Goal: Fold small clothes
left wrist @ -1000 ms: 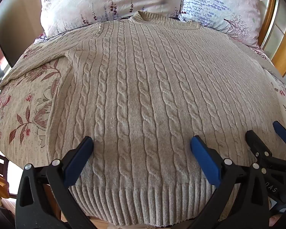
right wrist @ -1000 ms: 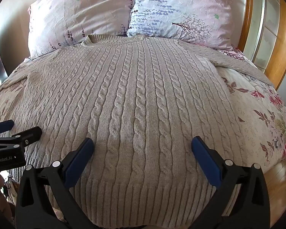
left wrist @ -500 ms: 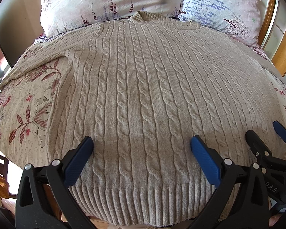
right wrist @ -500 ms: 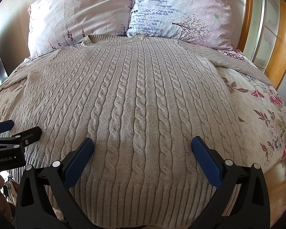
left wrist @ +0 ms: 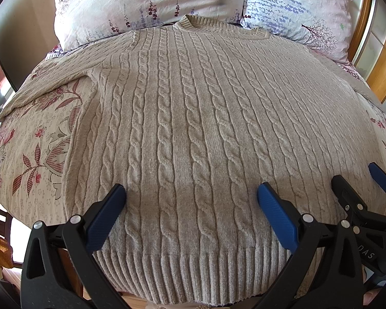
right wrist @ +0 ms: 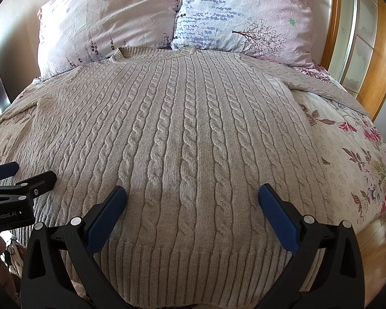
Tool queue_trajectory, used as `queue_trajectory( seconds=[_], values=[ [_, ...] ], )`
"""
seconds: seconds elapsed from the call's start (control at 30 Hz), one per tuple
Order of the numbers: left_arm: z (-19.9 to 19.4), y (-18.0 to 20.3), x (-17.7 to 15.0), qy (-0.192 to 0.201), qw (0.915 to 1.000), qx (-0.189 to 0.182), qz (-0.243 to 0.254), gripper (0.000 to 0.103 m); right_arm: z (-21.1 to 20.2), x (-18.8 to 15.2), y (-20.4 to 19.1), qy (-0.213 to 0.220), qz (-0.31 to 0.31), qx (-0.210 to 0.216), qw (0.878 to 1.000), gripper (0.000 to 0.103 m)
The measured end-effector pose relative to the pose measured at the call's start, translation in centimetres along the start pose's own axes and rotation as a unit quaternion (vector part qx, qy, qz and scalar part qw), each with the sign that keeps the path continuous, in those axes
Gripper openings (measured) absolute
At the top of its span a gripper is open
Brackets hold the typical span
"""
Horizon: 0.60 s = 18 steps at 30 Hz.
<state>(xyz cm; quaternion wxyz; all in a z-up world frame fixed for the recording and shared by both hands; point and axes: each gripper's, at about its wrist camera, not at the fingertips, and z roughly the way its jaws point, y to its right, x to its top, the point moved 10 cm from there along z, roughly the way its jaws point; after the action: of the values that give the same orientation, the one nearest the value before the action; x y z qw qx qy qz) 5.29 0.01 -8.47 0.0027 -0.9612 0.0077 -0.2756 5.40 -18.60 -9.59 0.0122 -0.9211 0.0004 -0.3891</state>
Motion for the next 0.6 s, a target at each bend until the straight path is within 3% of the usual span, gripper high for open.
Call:
queue_trajectory(
  seconds=[0.6],
  values=[
    [0.00, -0.01, 0.00, 0.000, 1.0000, 0.000, 0.000, 0.101, -0.02, 0.02, -0.01, 0.000, 0.000, 0.000, 1.000, 0.102]
  ],
)
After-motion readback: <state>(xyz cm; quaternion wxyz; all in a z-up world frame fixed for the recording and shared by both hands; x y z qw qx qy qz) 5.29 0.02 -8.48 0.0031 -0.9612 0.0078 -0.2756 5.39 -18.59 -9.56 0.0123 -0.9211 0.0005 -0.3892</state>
